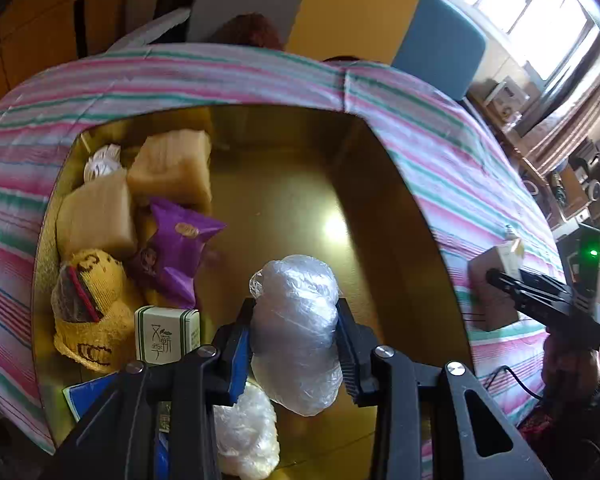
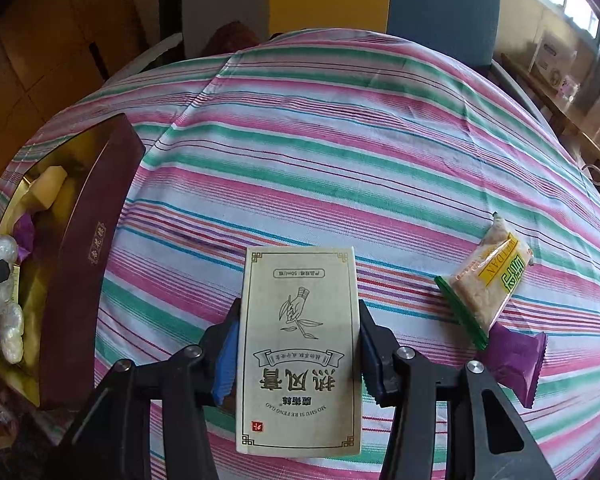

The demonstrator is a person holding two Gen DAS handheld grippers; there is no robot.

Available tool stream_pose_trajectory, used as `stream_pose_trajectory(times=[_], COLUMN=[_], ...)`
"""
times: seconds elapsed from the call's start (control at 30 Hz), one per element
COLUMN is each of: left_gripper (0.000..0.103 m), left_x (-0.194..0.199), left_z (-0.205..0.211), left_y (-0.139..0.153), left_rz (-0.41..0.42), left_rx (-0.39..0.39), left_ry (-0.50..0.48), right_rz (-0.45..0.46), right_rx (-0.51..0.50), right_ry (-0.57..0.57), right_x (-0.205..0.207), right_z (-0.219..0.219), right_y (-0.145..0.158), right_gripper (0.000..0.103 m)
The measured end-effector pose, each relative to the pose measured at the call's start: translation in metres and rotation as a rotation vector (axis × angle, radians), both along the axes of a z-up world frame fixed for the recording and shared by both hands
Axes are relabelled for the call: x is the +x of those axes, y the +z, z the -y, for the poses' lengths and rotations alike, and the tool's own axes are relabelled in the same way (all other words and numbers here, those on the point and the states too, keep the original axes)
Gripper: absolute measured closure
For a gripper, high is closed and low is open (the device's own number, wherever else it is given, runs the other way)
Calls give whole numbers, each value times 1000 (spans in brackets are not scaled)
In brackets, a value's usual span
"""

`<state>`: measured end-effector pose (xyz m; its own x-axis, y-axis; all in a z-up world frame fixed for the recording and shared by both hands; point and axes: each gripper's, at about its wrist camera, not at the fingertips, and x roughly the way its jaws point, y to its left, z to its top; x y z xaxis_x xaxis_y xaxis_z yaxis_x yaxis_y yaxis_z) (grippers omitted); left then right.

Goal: Organize objects
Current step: 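Carry the plastic bundle into the gold tray and release it with the left gripper, then carry the white box into the gold tray and release it with the right gripper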

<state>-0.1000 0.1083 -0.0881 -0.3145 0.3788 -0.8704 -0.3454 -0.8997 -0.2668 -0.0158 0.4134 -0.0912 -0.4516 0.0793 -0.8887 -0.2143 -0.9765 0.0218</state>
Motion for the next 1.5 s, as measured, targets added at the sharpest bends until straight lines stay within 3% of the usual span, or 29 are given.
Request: stream_pose_trajectory(times=[0.2,0.5,0.7,0.83,1.13,1.3,1.5], left_gripper=[65,53,52,52,52,52,52], left_x=[-4,3,16,31,47,53,53], left_z=[-2,2,13,22,36,52,72], left_y=[-19,-11,21,44,66,67,64], left_rz=[13,-27,-149,-251,-336,-346,-342], left_rx=[-73,-104,-117,-126,-105,-98,-86], left_ry=[7,7,12,28,55,87,128], right_rz=[2,-2,2,-23,-161,-151,-97], right_rx=[2,-8,-27,-43,-68,-93,-100], right_ry=[5,-2,-55,-88,57,164,193], right_x=[0,0,2,5,-26,-60,-104], right_z=[0,-1,-7,-4,81,144,189], right_y=[0,-1,0,21,103,107,91], right_gripper=[52,52,52,52,52,52,52])
